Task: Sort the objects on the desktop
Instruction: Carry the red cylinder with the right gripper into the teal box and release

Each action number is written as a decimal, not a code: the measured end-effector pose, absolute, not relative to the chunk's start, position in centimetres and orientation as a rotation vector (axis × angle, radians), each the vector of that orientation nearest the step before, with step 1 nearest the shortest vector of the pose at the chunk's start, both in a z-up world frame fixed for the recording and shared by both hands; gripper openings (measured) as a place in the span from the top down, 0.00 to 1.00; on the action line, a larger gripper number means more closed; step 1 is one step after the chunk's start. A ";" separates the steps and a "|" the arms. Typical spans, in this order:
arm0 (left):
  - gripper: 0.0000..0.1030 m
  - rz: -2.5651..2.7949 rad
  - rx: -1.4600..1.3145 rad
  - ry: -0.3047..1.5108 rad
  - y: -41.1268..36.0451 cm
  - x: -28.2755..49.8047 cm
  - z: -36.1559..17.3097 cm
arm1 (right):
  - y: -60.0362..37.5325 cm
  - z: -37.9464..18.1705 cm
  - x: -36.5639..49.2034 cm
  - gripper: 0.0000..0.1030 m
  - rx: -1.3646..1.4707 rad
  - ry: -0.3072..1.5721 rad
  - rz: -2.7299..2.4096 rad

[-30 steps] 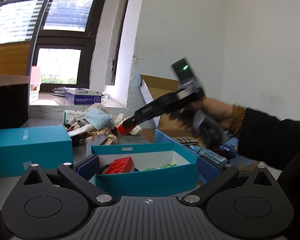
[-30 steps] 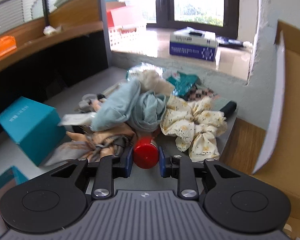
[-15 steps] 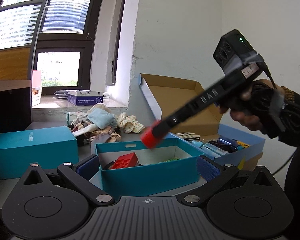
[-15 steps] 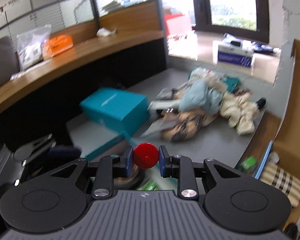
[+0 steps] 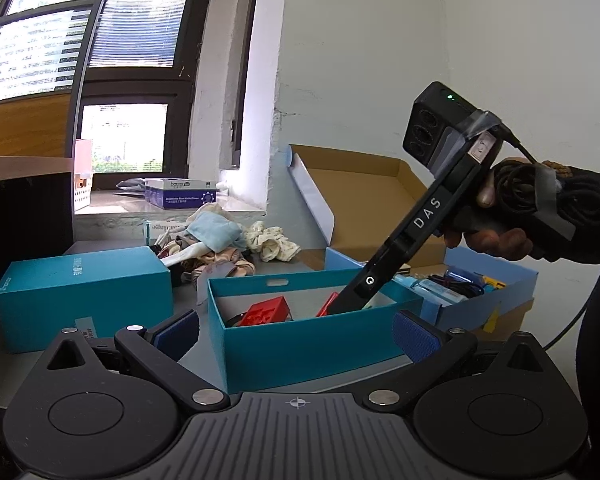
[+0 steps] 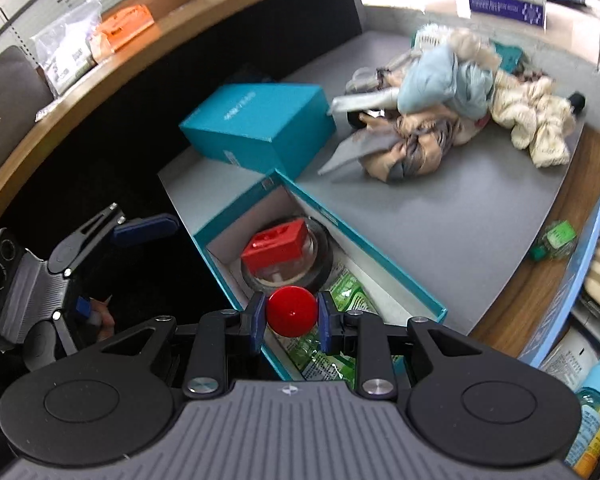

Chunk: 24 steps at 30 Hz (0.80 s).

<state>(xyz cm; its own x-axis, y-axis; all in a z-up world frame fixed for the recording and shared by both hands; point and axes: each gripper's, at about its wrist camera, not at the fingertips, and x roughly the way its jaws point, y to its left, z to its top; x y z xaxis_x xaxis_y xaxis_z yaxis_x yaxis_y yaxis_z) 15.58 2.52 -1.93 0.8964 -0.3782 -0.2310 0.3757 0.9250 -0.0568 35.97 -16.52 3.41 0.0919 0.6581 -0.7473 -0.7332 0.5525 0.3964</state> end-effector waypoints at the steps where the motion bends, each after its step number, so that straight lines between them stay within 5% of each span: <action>1: 0.00 -0.391 -0.009 0.243 2.6 15.6 -2.0 | -16.5 3.2 36.1 0.70 -0.075 1.070 1.039; 24: 0.00 -0.398 0.027 0.237 2.0 15.1 -1.8 | -14.9 3.4 36.6 0.68 -0.093 1.193 0.996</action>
